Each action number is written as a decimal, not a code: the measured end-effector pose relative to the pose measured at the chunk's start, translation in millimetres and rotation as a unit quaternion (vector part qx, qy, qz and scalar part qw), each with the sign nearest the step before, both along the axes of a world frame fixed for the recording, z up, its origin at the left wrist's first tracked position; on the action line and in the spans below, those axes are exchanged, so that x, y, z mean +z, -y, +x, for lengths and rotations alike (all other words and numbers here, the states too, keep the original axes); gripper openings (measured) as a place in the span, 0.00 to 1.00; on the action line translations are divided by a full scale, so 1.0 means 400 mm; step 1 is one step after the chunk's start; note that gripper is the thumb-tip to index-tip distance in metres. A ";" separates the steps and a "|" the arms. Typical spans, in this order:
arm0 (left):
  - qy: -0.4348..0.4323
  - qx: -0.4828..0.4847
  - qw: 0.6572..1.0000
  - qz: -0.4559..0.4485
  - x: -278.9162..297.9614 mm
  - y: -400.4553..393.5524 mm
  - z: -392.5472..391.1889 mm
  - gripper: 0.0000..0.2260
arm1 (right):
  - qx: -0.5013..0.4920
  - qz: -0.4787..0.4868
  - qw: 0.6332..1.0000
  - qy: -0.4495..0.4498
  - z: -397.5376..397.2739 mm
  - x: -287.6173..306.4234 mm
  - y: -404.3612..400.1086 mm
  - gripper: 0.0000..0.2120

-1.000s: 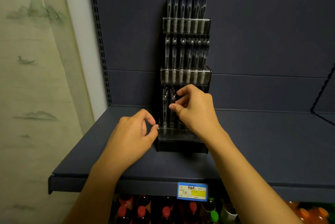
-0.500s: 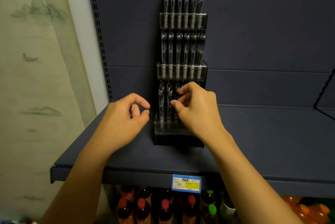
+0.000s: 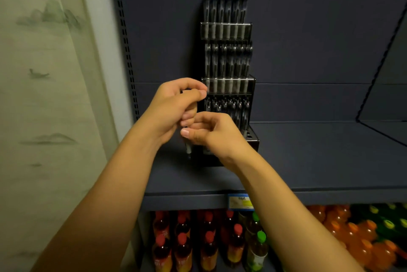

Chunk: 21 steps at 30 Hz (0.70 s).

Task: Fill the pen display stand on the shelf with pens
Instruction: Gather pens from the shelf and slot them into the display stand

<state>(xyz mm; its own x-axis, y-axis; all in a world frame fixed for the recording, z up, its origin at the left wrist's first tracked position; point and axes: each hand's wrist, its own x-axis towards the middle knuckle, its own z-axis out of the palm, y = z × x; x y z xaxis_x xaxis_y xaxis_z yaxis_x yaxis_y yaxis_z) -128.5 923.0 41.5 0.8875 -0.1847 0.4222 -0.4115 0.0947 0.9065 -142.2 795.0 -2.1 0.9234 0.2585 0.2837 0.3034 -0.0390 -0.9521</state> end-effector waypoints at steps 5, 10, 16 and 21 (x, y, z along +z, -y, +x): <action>-0.011 -0.012 1.000 -0.025 -0.011 0.005 -0.007 0.03 | 0.003 0.019 1.000 -0.010 -0.024 -0.012 0.011 0.08; -0.002 0.009 0.996 -0.092 0.005 0.009 0.018 0.05 | 0.061 -0.065 0.994 -0.060 -0.031 -0.028 0.059 0.20; 0.055 0.157 0.986 -0.004 0.000 -0.004 0.081 0.06 | 0.037 -0.051 0.994 -0.089 -0.032 -0.020 0.127 0.13; 0.077 0.290 0.917 0.262 -0.075 -0.037 0.148 0.06 | -0.009 0.022 0.999 -0.042 -0.012 0.031 0.174 0.04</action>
<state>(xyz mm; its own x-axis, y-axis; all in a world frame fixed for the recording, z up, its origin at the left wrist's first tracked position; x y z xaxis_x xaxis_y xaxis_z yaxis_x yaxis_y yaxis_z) -69.5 937.9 11.5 0.8380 0.0876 0.5387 -0.3811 -0.6125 0.6925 -146.8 725.4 10.2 0.9488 0.2305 0.2160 0.2222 -0.0011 -0.9750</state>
